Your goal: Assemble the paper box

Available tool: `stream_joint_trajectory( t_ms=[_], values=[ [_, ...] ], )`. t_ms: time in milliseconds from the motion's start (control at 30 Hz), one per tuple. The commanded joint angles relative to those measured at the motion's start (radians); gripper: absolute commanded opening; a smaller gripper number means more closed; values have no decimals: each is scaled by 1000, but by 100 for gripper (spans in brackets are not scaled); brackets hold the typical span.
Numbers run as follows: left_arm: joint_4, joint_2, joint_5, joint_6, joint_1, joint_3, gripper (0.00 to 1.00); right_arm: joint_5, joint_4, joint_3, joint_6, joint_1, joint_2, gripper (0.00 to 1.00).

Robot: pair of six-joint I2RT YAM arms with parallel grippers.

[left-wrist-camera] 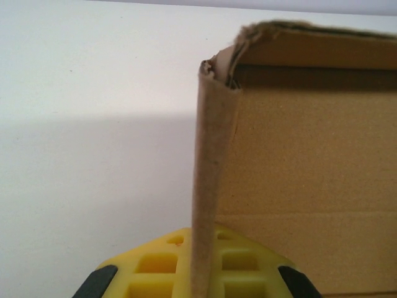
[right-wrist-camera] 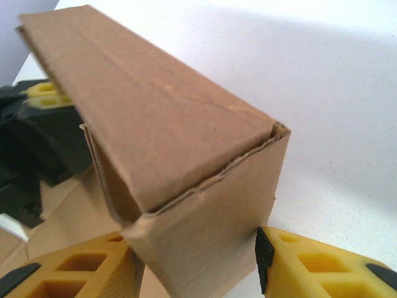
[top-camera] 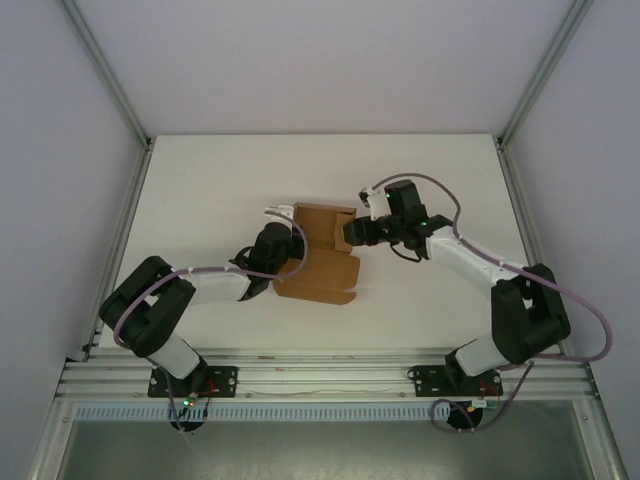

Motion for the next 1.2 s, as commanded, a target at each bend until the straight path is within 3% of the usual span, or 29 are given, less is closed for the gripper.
stream_joint_trajectory(
  t_ms=[0,167,233,433,600,667,800,900,1000,1167],
  values=[
    [14,-3,-5,18,-21,22,0,69,77,27,64,15,48,49],
    [10,14,-26,10,-32,28,0,288,97,31,108,66,95,31],
    [7,22,-30,3,-34,29,0,403,101,30,133,91,116,20],
    [-43,41,-84,-30,-41,53,0,949,-36,90,285,178,212,0],
    [-65,57,-103,-72,-43,68,0,1296,-319,211,499,200,329,0],
    [-79,69,-114,-93,-43,82,0,1374,-380,244,546,210,358,0],
    [-95,92,-102,-108,-43,105,0,1361,-343,250,545,212,372,0],
    [-82,99,-81,-111,-43,105,0,1194,-96,150,418,210,333,19],
    [-82,101,-64,-99,-43,107,0,1022,83,68,365,192,295,23],
    [-73,96,-54,-87,-42,96,0,900,228,-10,344,165,238,16]
  ],
)
